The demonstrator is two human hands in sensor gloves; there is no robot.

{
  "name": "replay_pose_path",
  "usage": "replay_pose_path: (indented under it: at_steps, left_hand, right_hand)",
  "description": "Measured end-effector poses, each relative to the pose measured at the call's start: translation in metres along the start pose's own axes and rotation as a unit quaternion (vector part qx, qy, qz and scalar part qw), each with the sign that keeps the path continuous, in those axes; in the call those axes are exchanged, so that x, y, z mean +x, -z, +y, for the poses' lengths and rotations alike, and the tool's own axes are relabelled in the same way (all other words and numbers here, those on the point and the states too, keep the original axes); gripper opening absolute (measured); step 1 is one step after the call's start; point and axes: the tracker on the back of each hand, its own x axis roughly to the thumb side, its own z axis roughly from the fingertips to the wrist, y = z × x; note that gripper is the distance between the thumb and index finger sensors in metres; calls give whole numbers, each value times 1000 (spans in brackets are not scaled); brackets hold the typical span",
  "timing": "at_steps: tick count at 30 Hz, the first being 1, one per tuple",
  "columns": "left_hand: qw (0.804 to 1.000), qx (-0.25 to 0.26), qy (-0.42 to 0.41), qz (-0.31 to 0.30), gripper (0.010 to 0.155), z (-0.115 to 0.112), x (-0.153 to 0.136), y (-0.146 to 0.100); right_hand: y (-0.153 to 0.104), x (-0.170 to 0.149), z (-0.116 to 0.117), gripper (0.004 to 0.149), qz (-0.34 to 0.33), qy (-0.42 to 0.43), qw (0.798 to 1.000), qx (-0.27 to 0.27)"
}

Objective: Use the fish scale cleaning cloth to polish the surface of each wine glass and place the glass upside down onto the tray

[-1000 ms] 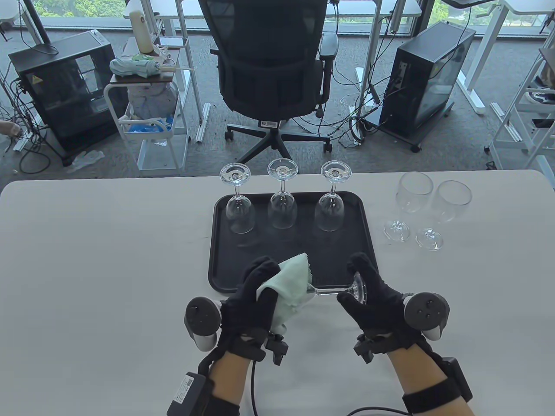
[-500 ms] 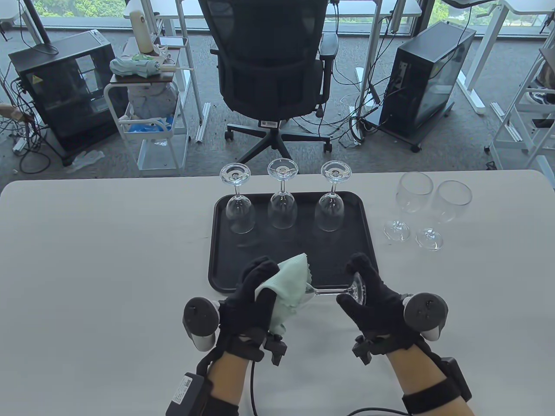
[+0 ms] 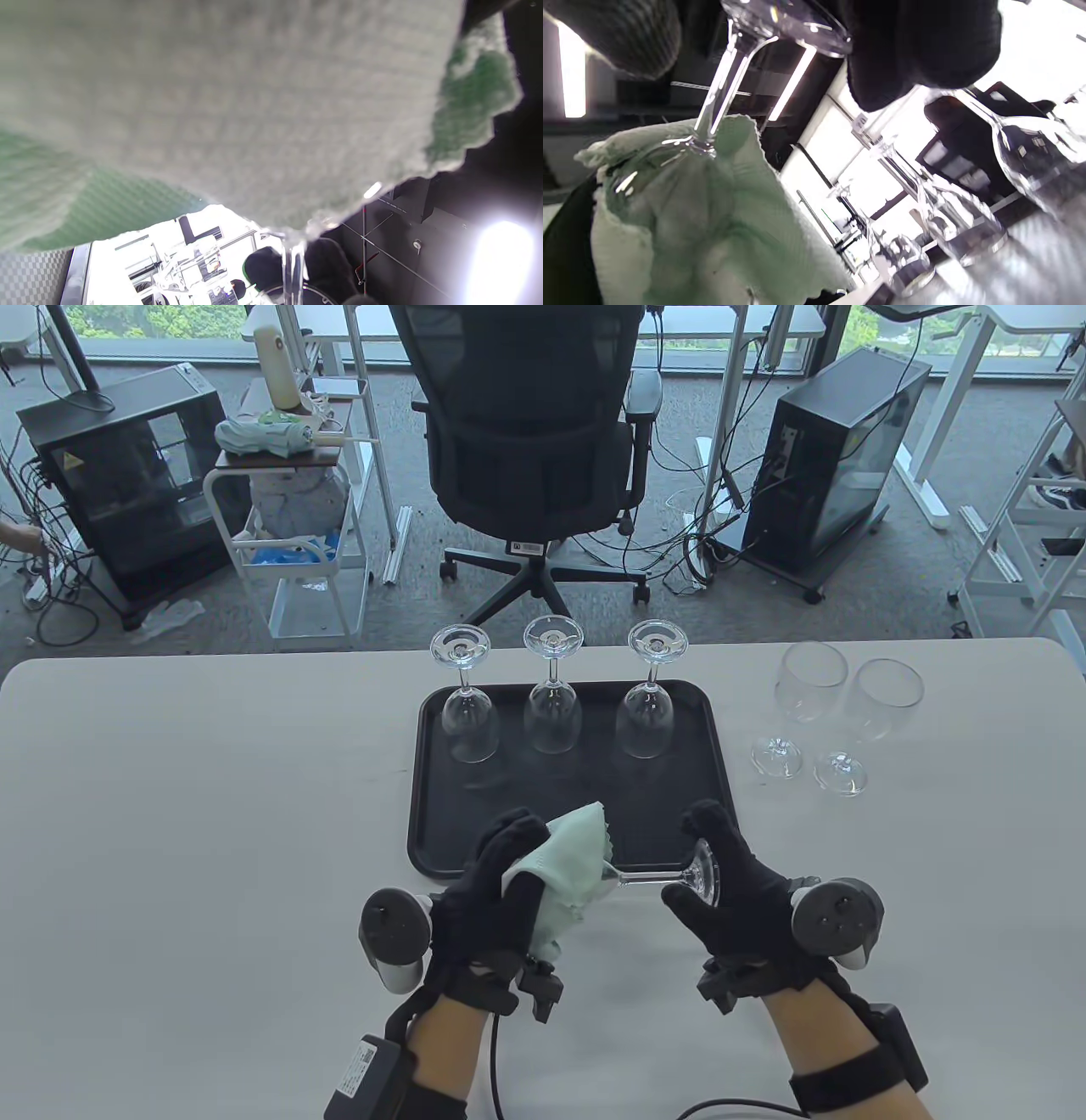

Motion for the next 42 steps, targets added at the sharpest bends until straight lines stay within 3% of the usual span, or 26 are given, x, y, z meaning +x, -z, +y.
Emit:
replay_pose_path:
  at_steps: [2,4,5,7,9,10,12,14,17,19,21,23,24,27,30,33,35,37,39,42]
  left_hand:
    - [1000,-2,-15,6,59,-1,-2,0]
    - [1000,-1,-13,4,60,-2,-1,-1]
    - [1000,-1,-9,-1,60,-3,1,-1]
    - [1000,7,16,-20,61,-2,4,-2]
    - [999,5,35,-33,60,0,5,-2]
    - [999,6,41,-31,60,1,4,-1]
    - [999,-1,20,-26,60,3,2,0]
    - [1000,16,1,-6,60,6,-2,0]
    - [999,-9,-37,14,60,5,-6,0]
    - [999,1,-34,12,60,3,-4,-1]
    - [1000,-2,-13,-1,60,1,-2,-2]
    - [1000,3,19,-18,60,1,0,-1]
    - [999,5,30,-19,60,2,0,-1]
    - [1000,8,8,-6,59,4,-3,-1]
    - [999,-2,-41,11,59,4,-7,0]
    - [1000,2,-19,4,60,2,-3,-1]
    - [1000,3,-1,-12,60,-1,0,-2]
    - [1000,8,15,-21,60,0,1,-1]
    - [1000,-2,15,-25,59,2,-1,0]
    - [1000,8,0,-12,59,4,-3,0]
  right_hand:
    - [0,2,-3,94,-28,-39,999,-26]
    - [-3,0,-1,90,1,19,999,-43]
    - [-3,-3,3,87,41,56,996,-53]
    - [-1,-8,7,83,130,133,982,-12]
    - [-3,-11,10,84,222,196,955,31]
    - [-3,-10,10,85,211,211,954,36]
    - [-2,-7,9,89,161,156,974,12]
    - [1,1,7,92,55,75,996,15]
    - [-1,10,2,95,-34,-28,998,-34]
    - [-1,6,4,86,7,13,999,-39]
    - [-1,-2,8,82,102,101,989,-17]
    - [-4,-10,14,82,217,199,955,34]
    - [-4,-12,14,83,201,218,954,43]
    - [0,-5,9,90,78,92,992,24]
    - [-1,6,3,95,-23,-22,999,-25]
    - [1,1,4,85,35,49,998,-21]
    - [-1,-5,9,81,134,144,980,-5]
    - [-2,-8,11,82,187,177,966,21]
    - [-1,-6,10,85,146,149,978,30]
    - [2,2,6,91,32,37,999,17]
